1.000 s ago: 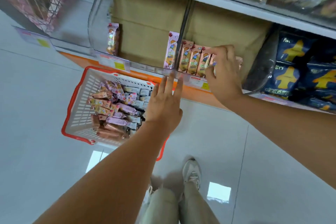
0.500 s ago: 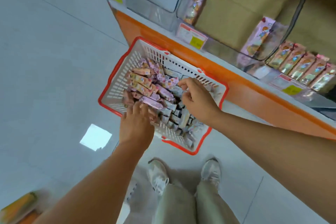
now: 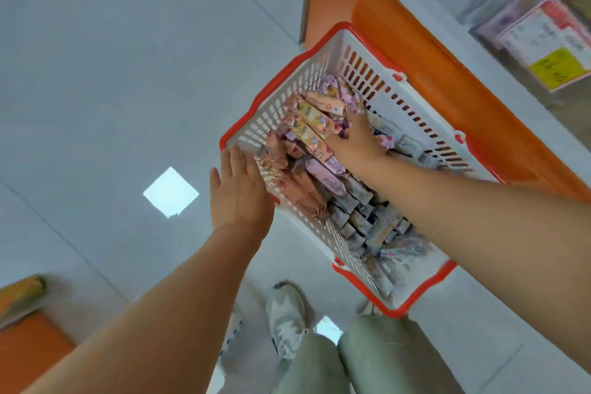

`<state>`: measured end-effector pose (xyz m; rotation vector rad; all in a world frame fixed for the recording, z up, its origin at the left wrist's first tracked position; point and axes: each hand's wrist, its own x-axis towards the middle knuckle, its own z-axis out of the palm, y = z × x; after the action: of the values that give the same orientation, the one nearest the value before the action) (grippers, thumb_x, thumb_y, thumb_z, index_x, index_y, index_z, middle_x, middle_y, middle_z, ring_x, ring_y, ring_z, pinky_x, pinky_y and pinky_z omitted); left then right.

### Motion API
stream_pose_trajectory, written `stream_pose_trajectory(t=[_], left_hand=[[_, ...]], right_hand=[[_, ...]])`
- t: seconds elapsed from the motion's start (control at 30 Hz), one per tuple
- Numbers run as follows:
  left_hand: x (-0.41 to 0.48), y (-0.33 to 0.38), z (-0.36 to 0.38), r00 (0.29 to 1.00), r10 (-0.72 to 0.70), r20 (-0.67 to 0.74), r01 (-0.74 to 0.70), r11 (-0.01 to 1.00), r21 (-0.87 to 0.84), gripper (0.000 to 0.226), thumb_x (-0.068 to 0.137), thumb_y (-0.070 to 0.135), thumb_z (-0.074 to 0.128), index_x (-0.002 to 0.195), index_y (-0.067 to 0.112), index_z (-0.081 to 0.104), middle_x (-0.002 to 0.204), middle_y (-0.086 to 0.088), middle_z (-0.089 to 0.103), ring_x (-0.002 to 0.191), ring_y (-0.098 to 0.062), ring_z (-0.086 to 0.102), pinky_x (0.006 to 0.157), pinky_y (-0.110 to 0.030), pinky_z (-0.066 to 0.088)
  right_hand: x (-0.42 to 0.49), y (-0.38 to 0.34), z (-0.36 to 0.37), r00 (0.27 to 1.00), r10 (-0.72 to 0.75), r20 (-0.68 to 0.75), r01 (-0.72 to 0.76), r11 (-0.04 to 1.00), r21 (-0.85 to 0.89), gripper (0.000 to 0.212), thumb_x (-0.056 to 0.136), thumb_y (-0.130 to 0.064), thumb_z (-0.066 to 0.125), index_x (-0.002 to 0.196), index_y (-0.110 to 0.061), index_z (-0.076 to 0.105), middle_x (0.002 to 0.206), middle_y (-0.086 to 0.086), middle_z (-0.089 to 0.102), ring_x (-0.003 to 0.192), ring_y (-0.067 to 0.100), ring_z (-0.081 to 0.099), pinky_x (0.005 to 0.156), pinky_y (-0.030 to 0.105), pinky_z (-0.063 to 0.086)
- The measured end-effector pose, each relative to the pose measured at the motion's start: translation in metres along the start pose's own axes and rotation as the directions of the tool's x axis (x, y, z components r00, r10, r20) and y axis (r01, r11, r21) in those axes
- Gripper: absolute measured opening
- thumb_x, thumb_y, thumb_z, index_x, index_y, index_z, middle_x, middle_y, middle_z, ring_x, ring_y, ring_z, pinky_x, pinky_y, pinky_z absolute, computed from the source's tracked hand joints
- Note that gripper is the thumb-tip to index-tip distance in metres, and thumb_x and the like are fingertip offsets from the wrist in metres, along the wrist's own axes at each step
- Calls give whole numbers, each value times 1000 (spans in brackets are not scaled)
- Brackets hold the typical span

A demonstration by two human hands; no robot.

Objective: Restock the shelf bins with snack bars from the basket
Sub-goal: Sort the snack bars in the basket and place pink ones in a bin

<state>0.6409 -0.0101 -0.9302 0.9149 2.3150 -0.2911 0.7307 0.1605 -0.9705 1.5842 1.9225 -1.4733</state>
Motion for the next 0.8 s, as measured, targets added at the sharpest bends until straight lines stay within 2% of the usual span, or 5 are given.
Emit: stream_pose_trajectory(t=[0.13,0.4,0.63,0.73,0.8], left_hand=[[12,-1,13,997,-76,-7,76,997,-15,73,100,26,36,151,-1,-8,160,-17,-13,149,-32,-10,122,-45,8],[14,7,28,993,-113,-33,111,992,-62,76,102,34,34,149,0,-15,158,-17,-22,147,-33,-18,121,-41,3],[10,7,5,993,-102,58,107,991,-83,72,99,30,36,153,2,-3,160,-15,-16,148,-29,-14,122,-41,5],[1,19,-17,997,-67,31,69,992,-102,70,98,27,39,154,5,3,161,-15,-10,149,-28,-11,122,-40,4],[-6,34,-37,1000,-18,-11,17,994,-105,67,98,24,37,154,8,6,162,-14,-6,149,-27,-8,122,-39,4]], right_hand=[[38,-2,15,999,5,-36,-9,992,-123,73,94,-33,59,151,-10,20,152,11,34,132,30,42,106,39,40],[63,-1,31,983,-108,-148,36,906,-422,48,90,-29,68,128,-7,48,129,13,53,115,33,53,82,35,44],[27,-4,10,975,-200,-101,190,977,-101,28,88,-17,68,113,-12,55,130,8,49,120,21,47,88,23,35],[-1,-10,-17,960,-267,-87,272,960,60,24,90,-11,66,109,-19,54,129,5,49,118,14,45,93,21,35],[-21,-15,-40,936,-332,-121,345,932,113,28,89,-7,65,112,-20,53,129,2,50,116,8,43,93,10,34]])
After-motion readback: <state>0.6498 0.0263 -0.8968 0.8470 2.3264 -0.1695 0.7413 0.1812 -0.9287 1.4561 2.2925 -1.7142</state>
